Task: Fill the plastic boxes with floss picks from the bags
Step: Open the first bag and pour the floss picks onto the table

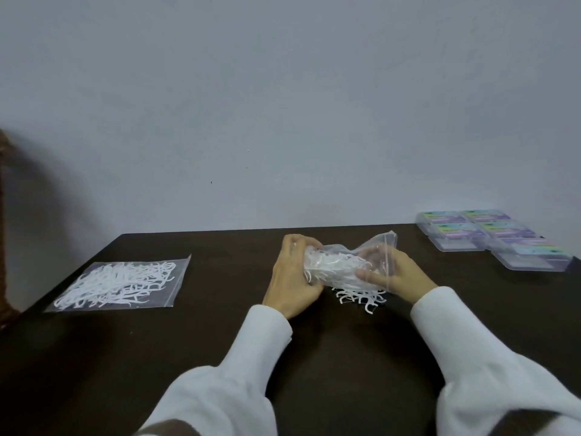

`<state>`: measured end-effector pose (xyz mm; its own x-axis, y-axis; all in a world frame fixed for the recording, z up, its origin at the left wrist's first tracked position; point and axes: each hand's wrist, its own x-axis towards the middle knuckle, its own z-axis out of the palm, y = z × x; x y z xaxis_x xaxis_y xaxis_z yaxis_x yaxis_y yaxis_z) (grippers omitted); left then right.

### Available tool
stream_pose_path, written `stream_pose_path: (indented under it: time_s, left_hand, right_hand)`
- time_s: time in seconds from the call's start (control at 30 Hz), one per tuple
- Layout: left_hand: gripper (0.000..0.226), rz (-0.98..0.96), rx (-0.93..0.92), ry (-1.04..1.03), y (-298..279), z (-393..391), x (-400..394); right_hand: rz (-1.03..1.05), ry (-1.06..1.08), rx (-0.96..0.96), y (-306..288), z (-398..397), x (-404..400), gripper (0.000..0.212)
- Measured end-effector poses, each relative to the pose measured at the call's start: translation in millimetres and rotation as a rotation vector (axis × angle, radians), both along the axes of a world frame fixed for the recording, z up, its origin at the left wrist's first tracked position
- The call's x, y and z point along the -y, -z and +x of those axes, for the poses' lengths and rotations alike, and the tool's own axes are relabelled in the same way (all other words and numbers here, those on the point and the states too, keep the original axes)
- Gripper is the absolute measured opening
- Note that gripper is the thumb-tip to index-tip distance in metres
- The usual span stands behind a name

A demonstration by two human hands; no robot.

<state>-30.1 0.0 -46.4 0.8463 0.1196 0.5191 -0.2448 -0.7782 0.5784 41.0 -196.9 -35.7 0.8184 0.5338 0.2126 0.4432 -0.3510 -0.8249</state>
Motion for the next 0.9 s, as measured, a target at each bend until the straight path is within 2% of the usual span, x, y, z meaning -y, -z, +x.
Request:
stream_pose_path:
  time_s: [0.07,0.13,0.3,0.47,0.6,0.73,0.9]
  left_hand:
    - [0.065,-0.158,-0.001,-0.006,-4.0,-0.2,0.1]
    - [0.076,-0.214,-0.009,-0.017,-8.2,-0.5,-3.1]
    - [0.058,-0.192,-0.046,0.073,-10.6,-5.3,-2.5]
    - [0.055,-0.242,-0.07,0.096,-12.4,-5.6,-3.1]
    - [0.055,-0.255,-0.068,0.09,-13.6,-6.1,-5.5]
    - [0.052,-0.291,-0.094,0.077,-17.1,-6.9,-6.4]
    - [0.052,-0.305,-0.127,0.036,-17.8,-8.7,-12.7]
  right_hand:
    - [-0.009,0.009,0.013,-0.5,0.4,-0.2,0.031]
    - [-0.006,0.006,0.002,-2.5,0.9,1.2,0.035]
    - [-0.152,-0.023,0.021,-0.6,1.8,1.3,0.05]
    - [-0.125,-0.016,0.076,0.0,-0.8,-1.1,0.014]
    - [-0.069,0.073,0.17,-3.5,-2.2,-1.4,0.019]
    - [0.014,0.094,0.271,-5.2,-2.4,-0.6,0.014]
    - [0.089,0.118,0.27,-9.7,-4.2,2.6,0.018]
